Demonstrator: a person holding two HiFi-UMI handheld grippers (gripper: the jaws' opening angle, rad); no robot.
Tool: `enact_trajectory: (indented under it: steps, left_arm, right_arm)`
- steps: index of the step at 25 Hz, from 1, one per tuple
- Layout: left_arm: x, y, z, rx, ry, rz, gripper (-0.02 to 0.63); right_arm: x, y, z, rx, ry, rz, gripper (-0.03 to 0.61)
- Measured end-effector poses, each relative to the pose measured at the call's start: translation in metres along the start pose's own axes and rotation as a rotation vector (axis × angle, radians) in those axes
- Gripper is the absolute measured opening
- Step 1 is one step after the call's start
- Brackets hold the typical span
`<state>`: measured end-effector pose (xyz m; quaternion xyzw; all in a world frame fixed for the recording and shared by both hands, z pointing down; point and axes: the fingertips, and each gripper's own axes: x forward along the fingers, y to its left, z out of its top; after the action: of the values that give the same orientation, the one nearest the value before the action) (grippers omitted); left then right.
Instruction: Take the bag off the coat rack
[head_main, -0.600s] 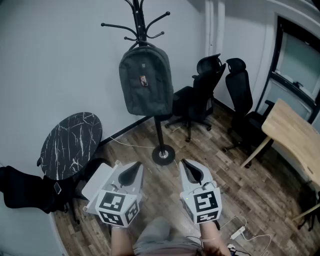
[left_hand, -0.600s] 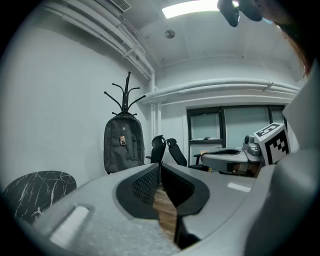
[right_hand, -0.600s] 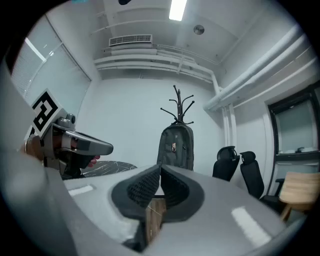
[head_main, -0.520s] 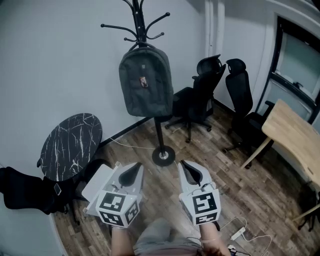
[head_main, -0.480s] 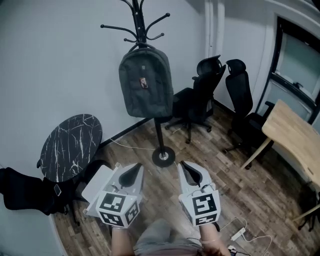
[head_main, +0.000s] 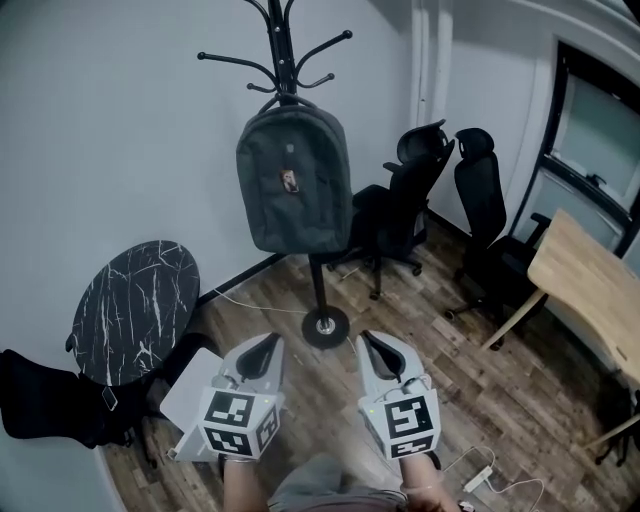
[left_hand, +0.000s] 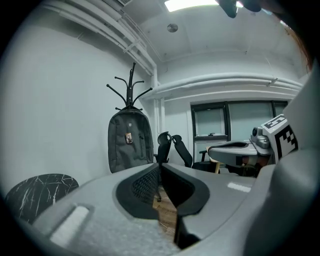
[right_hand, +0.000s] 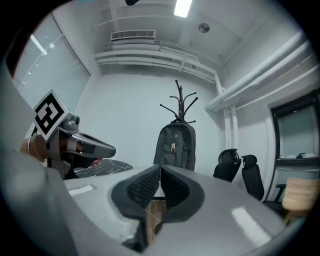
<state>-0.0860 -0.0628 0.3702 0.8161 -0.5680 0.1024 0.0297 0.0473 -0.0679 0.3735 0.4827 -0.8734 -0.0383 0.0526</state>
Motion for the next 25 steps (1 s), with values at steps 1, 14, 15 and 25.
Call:
enact_trajectory:
  steps: [1,14,15,25]
  left_arm:
    - [0.005,0.006,0.001,0.004,0.0,0.003,0.025]
    - [0.044,0.081,0.015,-0.001,-0.032,-0.016,0.023]
    - [0.046,0.086,0.016,-0.003,-0.037,-0.02,0.023]
    - [0.065,0.126,0.021,-0.005,-0.074,-0.057,0.02]
  right_arm:
    - [0.006,-0.001,0.0,0.0,0.001,-0.004,0.009]
    - [0.085,-0.007,0.015,-0.006,-0.006,-0.071,0.009]
    - [0.09,-0.007,0.017,-0.006,-0.008,-0.077,0.009]
    - [0.133,0.008,0.032,-0.021,-0.048,-0.088,0.009]
